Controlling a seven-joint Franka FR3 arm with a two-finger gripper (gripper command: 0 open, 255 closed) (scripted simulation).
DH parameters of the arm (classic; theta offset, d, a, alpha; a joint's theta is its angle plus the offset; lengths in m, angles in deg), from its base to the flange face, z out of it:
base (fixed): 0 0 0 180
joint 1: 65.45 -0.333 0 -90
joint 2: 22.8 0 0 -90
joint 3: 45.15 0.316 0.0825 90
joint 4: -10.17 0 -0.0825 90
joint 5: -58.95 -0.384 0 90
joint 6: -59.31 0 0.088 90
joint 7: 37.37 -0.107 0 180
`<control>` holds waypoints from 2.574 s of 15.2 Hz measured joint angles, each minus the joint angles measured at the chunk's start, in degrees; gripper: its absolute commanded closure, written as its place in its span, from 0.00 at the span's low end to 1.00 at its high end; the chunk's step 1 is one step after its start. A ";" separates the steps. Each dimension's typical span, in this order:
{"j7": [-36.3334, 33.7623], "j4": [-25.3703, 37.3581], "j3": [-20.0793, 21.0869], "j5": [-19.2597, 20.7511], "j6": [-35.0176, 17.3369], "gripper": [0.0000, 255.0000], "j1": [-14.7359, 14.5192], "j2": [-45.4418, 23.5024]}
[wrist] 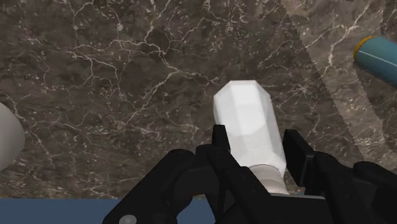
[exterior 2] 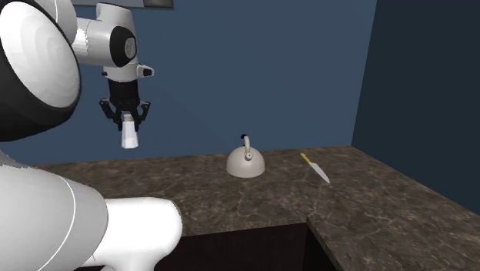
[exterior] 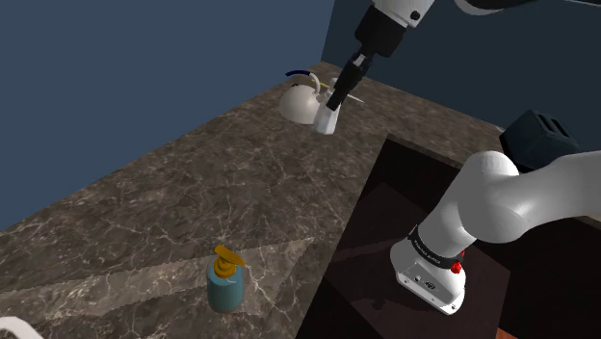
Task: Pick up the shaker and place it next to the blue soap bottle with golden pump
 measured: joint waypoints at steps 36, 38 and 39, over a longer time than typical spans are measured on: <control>-27.55 0.26 31.56 -11.41 -14.64 1.00 -5.86 -7.86; -27.57 -0.62 32.38 -11.64 -16.38 1.00 -5.67 -8.67; -27.50 -1.21 32.64 -11.81 -17.15 1.00 -5.69 -8.86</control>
